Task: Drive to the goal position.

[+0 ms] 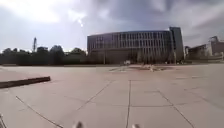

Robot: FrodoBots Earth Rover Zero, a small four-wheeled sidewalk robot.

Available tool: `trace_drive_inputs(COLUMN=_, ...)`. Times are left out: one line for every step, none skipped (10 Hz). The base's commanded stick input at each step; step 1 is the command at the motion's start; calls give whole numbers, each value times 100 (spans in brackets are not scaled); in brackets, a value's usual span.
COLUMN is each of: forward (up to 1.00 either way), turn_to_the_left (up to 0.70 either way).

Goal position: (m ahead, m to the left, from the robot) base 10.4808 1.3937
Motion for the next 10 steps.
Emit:
trace_drive_inputs(forward=70, turn_to_the_left=-1)
trace_drive_inputs(forward=70, turn_to_the_left=-1)
trace_drive_inputs(forward=70, turn_to_the_left=-10)
trace_drive_inputs(forward=69, turn_to_the_left=-33)
trace_drive_inputs(forward=69, turn_to_the_left=-36)
trace_drive_inputs(forward=69, turn_to_the_left=-3)
trace_drive_inputs(forward=69, turn_to_the_left=-1)
trace_drive_inputs(forward=69, turn_to_the_left=-1)
trace_drive_inputs(forward=69, turn_to_the_left=-1)
trace_drive_inputs(forward=69, turn_to_the_left=-1)
